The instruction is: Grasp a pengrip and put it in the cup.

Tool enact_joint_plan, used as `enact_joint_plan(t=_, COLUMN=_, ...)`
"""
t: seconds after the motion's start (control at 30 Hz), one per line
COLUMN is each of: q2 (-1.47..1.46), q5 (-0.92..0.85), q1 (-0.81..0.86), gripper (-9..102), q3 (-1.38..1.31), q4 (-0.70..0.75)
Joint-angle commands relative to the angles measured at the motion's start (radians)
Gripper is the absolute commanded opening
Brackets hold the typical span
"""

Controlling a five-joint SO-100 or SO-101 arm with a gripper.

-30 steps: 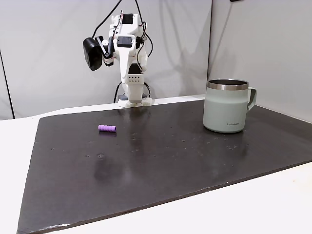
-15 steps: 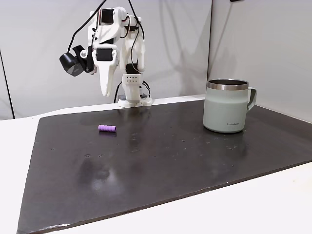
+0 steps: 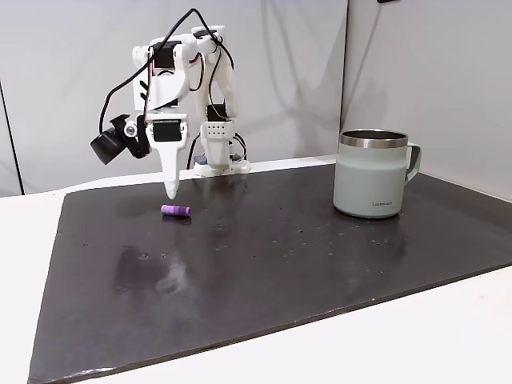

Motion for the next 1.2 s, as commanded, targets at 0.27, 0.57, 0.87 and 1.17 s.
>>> enact_joint_plan(t=0.27, q2=-0.120, q5=-0.028, q1=0.014, gripper=27, q3=-0.100, q4=-0.009)
enact_joint_plan(t=0.57, q2=-0.207, q5=-0.038, q1=0.046, gripper=17, q3=-0.173, q4=-0.011)
enact_joint_plan(t=0.87, q2=-0.273, q5=-0.044, q1=0.029, gripper=11, q3=-0.219, q4=-0.021)
enact_joint_plan(t=1.17, q2=-0.293, q5=-0.060, q1=0.003, gripper=3, q3=-0.256, q4=-0.003)
